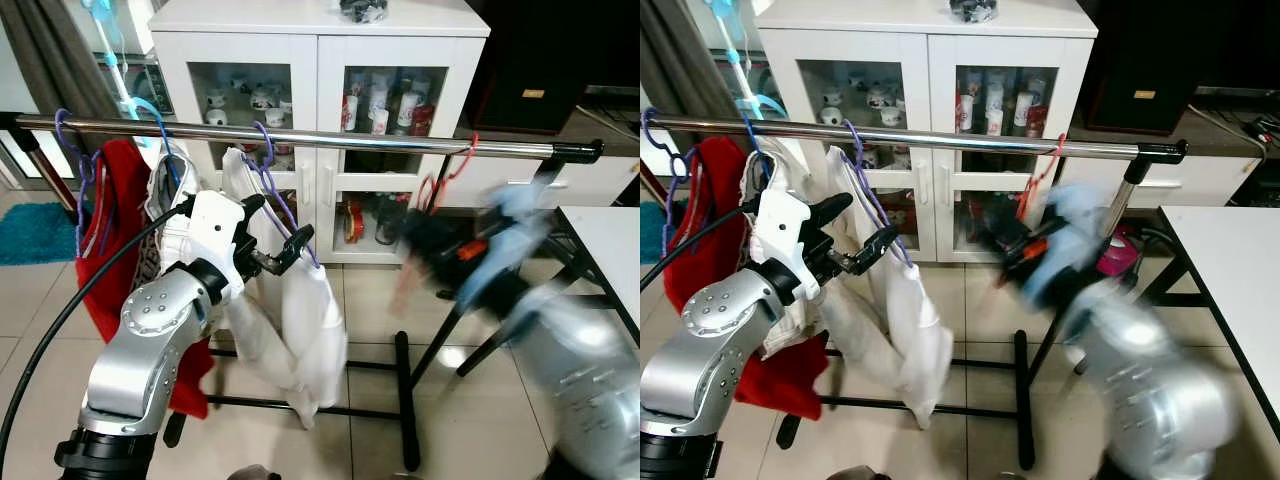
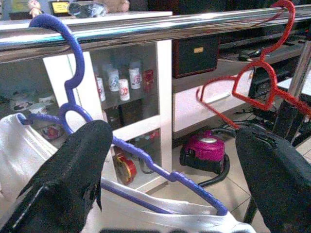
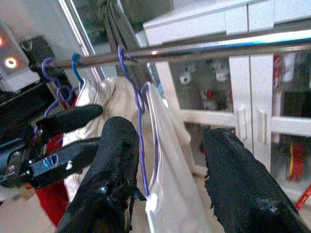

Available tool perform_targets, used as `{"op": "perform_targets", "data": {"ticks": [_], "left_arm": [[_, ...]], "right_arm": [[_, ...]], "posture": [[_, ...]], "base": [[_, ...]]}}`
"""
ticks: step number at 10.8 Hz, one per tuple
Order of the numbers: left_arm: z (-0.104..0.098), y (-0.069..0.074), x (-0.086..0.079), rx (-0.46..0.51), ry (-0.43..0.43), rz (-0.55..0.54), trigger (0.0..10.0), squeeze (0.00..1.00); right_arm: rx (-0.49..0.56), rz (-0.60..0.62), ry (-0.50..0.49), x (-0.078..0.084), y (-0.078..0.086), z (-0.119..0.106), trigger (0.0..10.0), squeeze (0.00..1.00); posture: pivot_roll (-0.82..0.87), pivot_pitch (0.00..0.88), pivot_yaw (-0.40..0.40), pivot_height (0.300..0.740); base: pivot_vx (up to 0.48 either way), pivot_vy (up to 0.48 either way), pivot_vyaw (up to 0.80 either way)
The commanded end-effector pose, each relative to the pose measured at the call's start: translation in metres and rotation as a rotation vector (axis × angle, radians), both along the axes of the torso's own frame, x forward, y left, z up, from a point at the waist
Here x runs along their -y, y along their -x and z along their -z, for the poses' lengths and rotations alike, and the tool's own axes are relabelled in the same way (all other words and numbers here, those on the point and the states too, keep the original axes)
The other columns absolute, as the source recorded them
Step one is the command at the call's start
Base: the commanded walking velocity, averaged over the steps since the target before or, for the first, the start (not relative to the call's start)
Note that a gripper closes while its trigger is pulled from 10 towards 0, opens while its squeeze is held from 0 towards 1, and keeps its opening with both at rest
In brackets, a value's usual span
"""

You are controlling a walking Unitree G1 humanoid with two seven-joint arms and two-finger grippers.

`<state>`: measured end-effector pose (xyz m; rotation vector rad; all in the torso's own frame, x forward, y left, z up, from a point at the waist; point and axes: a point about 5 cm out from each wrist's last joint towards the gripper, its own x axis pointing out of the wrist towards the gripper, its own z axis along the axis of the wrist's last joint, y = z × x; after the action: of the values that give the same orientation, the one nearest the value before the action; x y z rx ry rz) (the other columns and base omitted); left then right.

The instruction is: Hang hanger

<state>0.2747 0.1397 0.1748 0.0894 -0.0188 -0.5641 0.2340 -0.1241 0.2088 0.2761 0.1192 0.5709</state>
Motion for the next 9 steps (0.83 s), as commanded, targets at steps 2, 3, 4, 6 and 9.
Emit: {"op": "perform_targets", "data": {"ticks": [2,3,4,6,9], "left_arm": [[-0.003,-0.003,0.000,0.007,0.003,-0.044,10.0,0.00],[0.000,0.000,-0.001,-0.001,0.000,-0.049,10.0,0.00],[0.001,-0.001,-0.005,-0.004,0.001,-0.072,10.0,0.00],[0.000,-0.003,0.001,-0.001,0.015,-0.071,10.0,0.00],[0.005,-0.001,0.003,-0.008,-0.006,-0.060,10.0,0.00]], "right_arm": [[0.081,0.064,0.005,-0.002,0.000,0.000,10.0,0.00],[0.136,0.123,0.057,0.001,-0.001,0.002,10.0,0.00],[0.143,0.176,0.070,0.005,-0.003,0.009,10.0,0.00],[0.038,0.212,-0.024,0.009,-0.007,0.026,10.0,0.00],[0.019,0.214,-0.002,0.003,-0.010,0.039,10.0,0.00]], "posture": [[-0.10,0.011,0.039,0.740],[-0.10,0.003,0.028,0.740],[-0.10,0.003,0.028,0.740],[-0.09,0.000,0.020,0.740],[-0.10,0.000,0.007,0.740]], "base": [[0.000,0.000,0.66],[0.000,0.000,0.80],[0.000,0.000,0.00],[0.000,0.120,0.00],[0.000,0.263,0.00]]}}
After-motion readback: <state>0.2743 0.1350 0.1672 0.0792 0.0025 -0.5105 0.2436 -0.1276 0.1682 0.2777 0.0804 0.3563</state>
